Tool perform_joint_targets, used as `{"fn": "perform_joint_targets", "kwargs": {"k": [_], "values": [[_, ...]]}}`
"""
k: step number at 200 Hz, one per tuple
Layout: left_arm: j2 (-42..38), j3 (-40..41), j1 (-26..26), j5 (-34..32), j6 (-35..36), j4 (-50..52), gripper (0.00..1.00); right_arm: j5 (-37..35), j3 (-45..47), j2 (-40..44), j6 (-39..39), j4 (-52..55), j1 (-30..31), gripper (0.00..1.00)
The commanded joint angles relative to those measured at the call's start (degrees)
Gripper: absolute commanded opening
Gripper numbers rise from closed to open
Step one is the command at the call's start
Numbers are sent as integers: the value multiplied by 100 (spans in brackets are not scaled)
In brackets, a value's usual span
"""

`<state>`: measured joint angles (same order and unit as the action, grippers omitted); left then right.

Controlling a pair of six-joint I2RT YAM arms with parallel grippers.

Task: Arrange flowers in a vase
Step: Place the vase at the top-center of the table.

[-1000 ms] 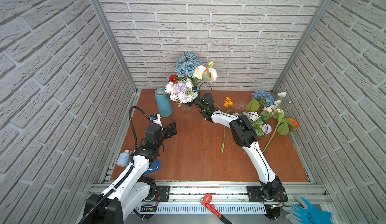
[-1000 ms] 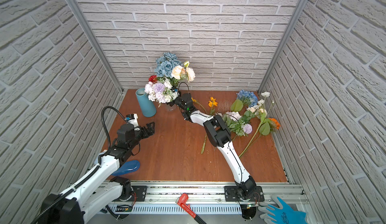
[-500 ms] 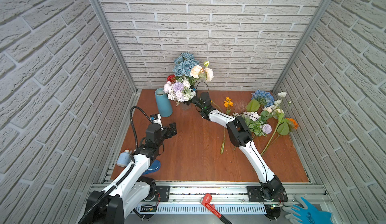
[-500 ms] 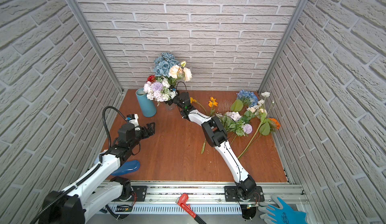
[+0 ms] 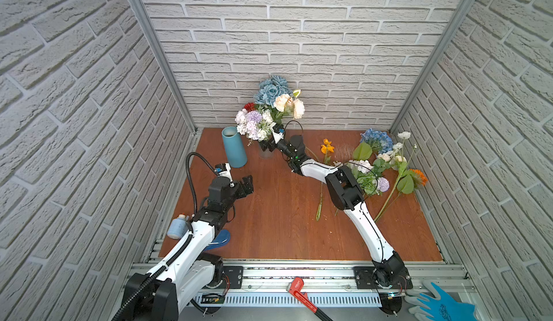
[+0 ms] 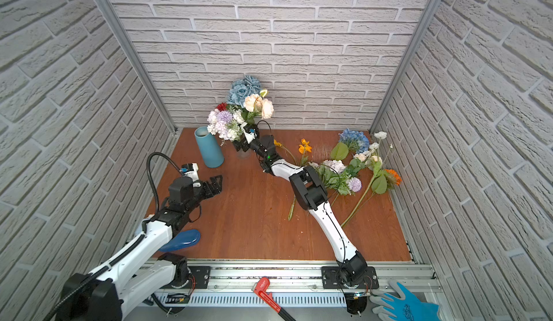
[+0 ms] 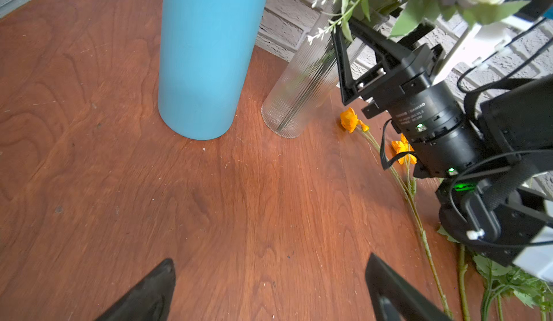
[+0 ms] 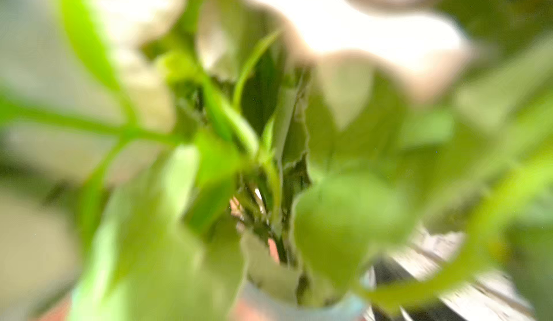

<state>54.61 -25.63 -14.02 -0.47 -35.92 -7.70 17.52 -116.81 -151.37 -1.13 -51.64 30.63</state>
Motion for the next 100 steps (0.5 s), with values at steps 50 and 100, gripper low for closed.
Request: {"fn": "perform_joint_targets", "kwargs": {"k": [50,100], "values": [[-21,-180,140,-120,110,-268,98,-113,1980,1291,290,-1318,-24,99],[495,-999,453,-545,415,-408,98,-322,4287,2551,554,-1802,-54,99]]}}
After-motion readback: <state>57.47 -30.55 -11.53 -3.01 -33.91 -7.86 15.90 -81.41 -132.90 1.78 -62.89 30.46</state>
